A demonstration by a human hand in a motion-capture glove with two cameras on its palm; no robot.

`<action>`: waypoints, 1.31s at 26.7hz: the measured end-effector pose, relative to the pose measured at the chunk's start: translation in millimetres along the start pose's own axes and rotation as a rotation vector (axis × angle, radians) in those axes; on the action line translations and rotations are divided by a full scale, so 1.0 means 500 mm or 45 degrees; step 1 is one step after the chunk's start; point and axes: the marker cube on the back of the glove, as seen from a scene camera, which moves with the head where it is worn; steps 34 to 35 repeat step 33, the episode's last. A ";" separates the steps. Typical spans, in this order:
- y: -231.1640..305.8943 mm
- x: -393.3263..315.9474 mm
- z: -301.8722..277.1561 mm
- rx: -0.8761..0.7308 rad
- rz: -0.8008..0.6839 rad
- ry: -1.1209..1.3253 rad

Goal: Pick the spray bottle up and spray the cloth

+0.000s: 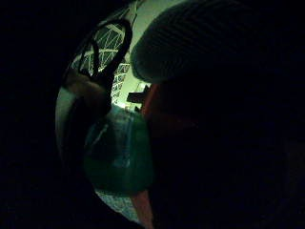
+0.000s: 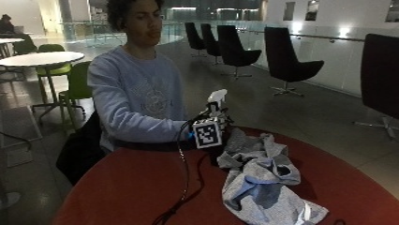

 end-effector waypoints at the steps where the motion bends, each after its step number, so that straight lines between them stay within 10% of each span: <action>1: 0.006 0.003 -0.003 -0.006 0.002 0.023; 22: 0.433 -0.031 -0.401 0.226 0.174 1.257; 35: 0.538 -0.019 -0.481 0.320 0.280 1.316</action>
